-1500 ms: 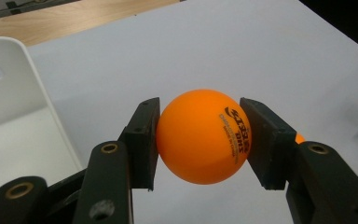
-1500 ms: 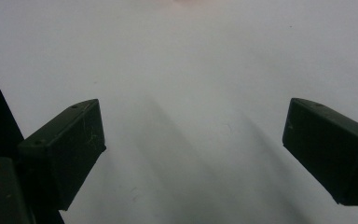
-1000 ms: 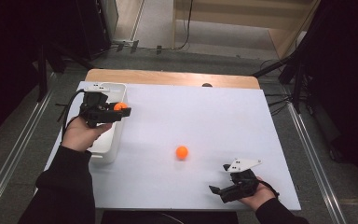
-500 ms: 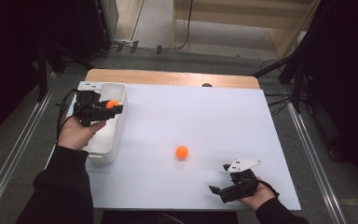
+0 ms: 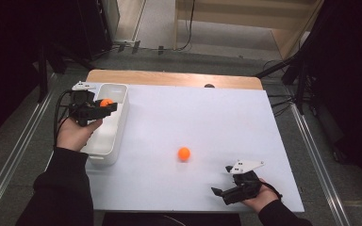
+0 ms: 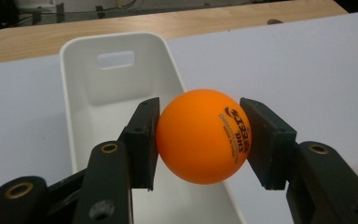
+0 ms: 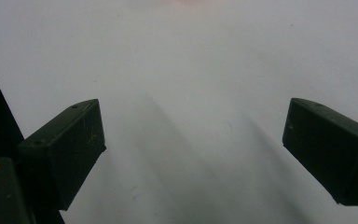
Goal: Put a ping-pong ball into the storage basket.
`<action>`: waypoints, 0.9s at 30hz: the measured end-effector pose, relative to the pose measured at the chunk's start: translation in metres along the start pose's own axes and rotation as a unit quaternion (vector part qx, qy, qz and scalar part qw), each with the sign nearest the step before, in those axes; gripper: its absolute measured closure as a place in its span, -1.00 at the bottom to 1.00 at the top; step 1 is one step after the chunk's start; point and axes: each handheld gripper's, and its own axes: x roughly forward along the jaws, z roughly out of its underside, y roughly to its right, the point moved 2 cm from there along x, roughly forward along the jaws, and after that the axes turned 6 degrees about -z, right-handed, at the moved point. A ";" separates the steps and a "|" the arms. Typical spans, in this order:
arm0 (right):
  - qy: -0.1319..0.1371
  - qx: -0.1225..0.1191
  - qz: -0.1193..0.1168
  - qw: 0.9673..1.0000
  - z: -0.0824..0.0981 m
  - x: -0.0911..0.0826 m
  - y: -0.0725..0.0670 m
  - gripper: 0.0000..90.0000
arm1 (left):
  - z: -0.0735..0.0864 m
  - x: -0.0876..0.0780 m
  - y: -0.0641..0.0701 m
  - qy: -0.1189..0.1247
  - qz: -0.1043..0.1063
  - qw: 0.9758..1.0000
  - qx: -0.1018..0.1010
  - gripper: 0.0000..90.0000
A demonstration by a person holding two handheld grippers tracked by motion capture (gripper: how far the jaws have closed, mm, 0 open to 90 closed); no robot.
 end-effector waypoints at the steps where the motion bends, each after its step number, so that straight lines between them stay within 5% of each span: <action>1: 0.000 0.000 0.000 1.000 0.000 0.000 0.000 -0.90 | 0.000 0.000 -0.001 0.000 -0.003 1.000 -0.006 0.12; 7: 0.001 0.001 0.001 1.000 0.000 0.000 0.000 -0.90 | 0.001 0.001 -0.006 0.006 -0.020 0.999 -0.028 0.12; 13: 0.004 -0.004 0.003 1.000 0.000 0.000 0.001 -0.90 | 0.003 0.005 -0.008 0.005 -0.046 0.999 -0.025 0.12; 27: 0.000 0.000 0.002 1.000 0.000 0.000 0.000 -0.90 | 0.011 0.017 -0.011 -0.011 -0.062 0.997 -0.033 0.12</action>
